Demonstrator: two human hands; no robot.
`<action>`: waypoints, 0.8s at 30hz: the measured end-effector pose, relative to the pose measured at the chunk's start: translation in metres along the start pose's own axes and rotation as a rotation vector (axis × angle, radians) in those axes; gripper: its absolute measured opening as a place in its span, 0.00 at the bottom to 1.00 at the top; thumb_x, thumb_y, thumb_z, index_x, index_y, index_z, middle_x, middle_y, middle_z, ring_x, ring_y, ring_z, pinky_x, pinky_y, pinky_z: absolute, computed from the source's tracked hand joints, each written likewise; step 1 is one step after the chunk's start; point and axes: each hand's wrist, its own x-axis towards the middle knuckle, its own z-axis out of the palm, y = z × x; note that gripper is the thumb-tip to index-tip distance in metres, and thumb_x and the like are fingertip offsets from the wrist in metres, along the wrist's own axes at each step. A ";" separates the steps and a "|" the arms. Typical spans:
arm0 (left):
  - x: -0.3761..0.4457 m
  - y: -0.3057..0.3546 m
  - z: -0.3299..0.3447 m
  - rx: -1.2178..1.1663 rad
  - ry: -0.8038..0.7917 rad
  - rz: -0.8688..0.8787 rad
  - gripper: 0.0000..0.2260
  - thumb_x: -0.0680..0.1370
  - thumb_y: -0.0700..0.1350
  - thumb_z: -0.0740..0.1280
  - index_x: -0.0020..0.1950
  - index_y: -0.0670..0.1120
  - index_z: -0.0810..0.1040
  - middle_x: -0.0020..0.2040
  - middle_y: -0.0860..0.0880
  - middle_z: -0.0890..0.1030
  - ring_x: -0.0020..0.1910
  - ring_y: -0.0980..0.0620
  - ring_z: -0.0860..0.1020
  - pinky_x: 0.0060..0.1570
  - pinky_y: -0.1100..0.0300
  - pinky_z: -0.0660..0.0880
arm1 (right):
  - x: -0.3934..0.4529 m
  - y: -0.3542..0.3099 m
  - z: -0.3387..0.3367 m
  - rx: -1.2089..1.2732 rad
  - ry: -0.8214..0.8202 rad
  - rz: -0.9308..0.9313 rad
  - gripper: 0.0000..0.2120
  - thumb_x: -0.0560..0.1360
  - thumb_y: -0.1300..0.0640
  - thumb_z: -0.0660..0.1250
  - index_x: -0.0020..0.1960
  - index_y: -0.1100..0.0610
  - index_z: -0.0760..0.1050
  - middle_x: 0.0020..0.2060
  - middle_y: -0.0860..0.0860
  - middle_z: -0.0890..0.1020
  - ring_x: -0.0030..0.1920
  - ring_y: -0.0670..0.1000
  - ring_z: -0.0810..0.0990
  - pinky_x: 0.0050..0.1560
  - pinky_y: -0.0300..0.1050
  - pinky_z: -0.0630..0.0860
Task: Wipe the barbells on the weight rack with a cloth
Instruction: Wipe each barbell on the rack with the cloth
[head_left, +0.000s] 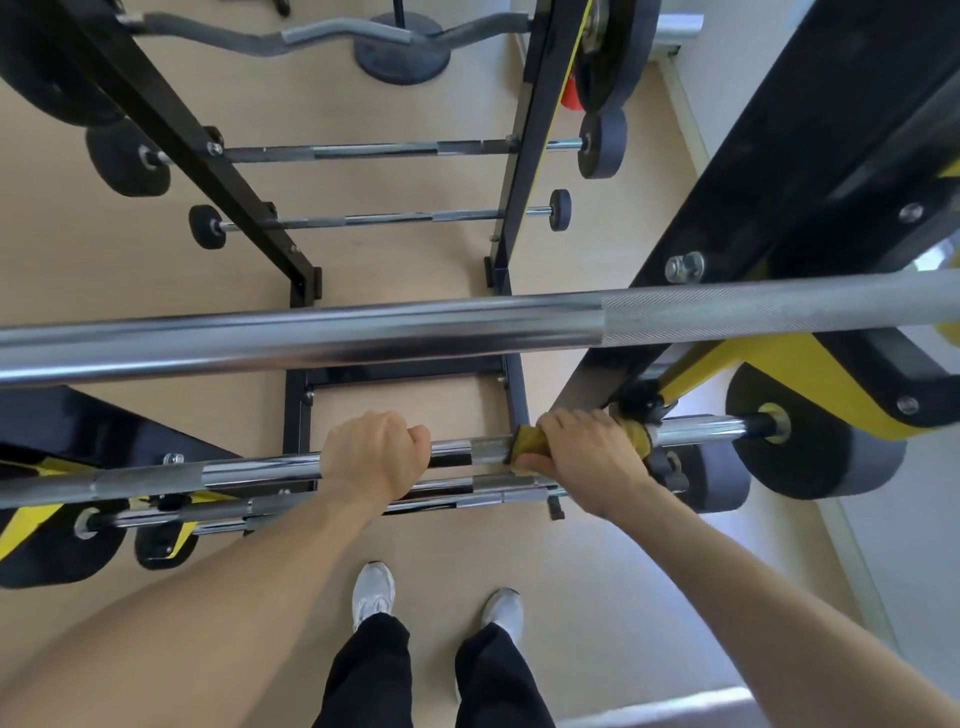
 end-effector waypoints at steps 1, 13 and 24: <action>-0.001 0.001 0.000 0.010 0.002 -0.005 0.22 0.79 0.52 0.55 0.26 0.48 0.70 0.23 0.51 0.71 0.22 0.54 0.68 0.25 0.65 0.62 | 0.005 -0.016 0.000 0.028 0.017 -0.014 0.28 0.77 0.30 0.46 0.54 0.51 0.70 0.46 0.47 0.77 0.46 0.49 0.78 0.53 0.48 0.75; -0.011 0.001 0.001 -0.043 0.165 -0.021 0.19 0.74 0.52 0.53 0.23 0.50 0.65 0.20 0.54 0.64 0.19 0.57 0.60 0.26 0.68 0.53 | -0.007 0.016 0.003 0.178 0.063 0.075 0.30 0.76 0.28 0.44 0.50 0.50 0.72 0.40 0.46 0.78 0.40 0.48 0.78 0.46 0.46 0.76; -0.012 0.001 0.006 -0.048 0.269 0.015 0.18 0.74 0.53 0.51 0.25 0.50 0.65 0.20 0.55 0.62 0.20 0.60 0.54 0.28 0.70 0.50 | 0.018 -0.069 0.001 0.205 0.197 -0.042 0.20 0.85 0.44 0.45 0.55 0.50 0.73 0.44 0.49 0.79 0.44 0.53 0.78 0.49 0.51 0.71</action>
